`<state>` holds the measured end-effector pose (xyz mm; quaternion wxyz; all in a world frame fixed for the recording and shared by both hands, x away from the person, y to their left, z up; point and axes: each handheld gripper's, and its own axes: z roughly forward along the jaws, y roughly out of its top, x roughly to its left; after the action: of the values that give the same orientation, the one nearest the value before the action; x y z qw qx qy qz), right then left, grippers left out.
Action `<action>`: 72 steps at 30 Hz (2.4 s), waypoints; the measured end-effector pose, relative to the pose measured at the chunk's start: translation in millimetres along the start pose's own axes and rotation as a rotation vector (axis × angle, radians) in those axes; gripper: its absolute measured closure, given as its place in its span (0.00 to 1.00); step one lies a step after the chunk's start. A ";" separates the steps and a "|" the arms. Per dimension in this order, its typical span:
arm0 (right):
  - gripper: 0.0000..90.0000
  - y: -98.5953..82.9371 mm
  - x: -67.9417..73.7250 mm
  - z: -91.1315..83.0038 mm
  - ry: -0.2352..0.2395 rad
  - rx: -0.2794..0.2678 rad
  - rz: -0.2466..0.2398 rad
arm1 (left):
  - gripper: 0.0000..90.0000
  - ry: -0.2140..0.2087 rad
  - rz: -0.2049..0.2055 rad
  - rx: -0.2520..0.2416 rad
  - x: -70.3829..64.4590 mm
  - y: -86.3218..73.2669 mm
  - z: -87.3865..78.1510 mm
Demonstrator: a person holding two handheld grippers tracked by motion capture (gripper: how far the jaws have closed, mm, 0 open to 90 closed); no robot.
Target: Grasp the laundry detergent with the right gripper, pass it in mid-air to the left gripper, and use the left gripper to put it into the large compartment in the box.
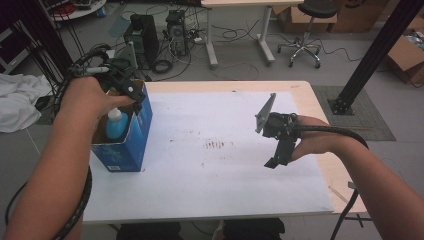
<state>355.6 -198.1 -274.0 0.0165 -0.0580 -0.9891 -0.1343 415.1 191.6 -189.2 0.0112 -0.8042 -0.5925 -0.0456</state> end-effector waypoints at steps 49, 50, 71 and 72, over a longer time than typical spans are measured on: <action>0.00 6.2 4.5 -5.8 -0.006 0.033 0.005 | 0.00 -0.082 1.237 -0.073 -149.1 -43.1 10.5; 0.00 6.4 3.4 -6.1 -0.005 0.036 0.005 | 0.00 -0.080 1.239 -0.070 -149.0 -42.1 12.0; 0.00 -4.1 -8.7 -4.1 -0.003 0.025 0.016 | 0.00 -0.152 1.249 -0.072 -160.9 -25.3 15.7; 0.00 -4.3 -9.2 -3.8 -0.002 0.025 0.017 | 0.00 -0.164 1.247 -0.076 -160.8 -24.8 16.1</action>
<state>364.3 -204.2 -271.9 0.0174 -0.0661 -0.9902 -0.1219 345.2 47.1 -220.0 -0.0384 -0.9992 -0.0090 0.0100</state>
